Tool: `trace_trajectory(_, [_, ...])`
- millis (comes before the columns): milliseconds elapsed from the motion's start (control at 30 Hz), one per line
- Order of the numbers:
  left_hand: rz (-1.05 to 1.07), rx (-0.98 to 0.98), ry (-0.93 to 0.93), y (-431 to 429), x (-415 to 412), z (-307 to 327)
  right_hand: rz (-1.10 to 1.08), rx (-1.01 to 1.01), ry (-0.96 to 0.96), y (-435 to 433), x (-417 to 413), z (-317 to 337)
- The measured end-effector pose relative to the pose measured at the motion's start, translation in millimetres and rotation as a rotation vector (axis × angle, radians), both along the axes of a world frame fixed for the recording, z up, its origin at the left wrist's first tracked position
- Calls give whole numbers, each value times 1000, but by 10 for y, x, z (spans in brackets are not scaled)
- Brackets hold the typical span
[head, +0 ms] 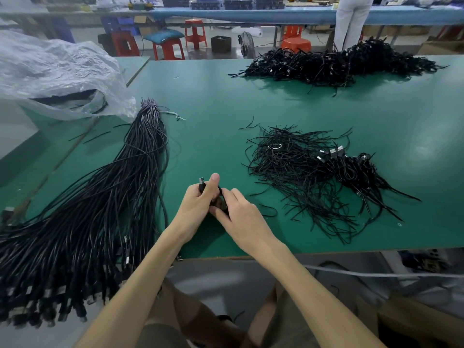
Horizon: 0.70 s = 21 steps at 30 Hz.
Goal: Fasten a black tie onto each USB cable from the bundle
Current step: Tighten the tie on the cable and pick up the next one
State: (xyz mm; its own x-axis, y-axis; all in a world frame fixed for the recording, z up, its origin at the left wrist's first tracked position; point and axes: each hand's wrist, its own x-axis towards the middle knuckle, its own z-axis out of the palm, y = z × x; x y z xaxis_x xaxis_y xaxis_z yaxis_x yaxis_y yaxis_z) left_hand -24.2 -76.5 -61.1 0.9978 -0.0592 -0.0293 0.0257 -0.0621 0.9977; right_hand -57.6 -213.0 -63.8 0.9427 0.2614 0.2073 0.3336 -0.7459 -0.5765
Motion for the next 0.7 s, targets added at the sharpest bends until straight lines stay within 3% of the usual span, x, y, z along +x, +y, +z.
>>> trace_trajectory(133, [44, 83, -78, -15, 1, -47, -17, -12, -35, -9, -20, 22])
trace_trajectory(367, [66, 57, -78, -57, 4, -58, -20, 81, 10, -29, -5, 20])
trace_trajectory(700, [2, -106, -77, 21, 42, -97, -120, 152, 30, -37, 4, 23])
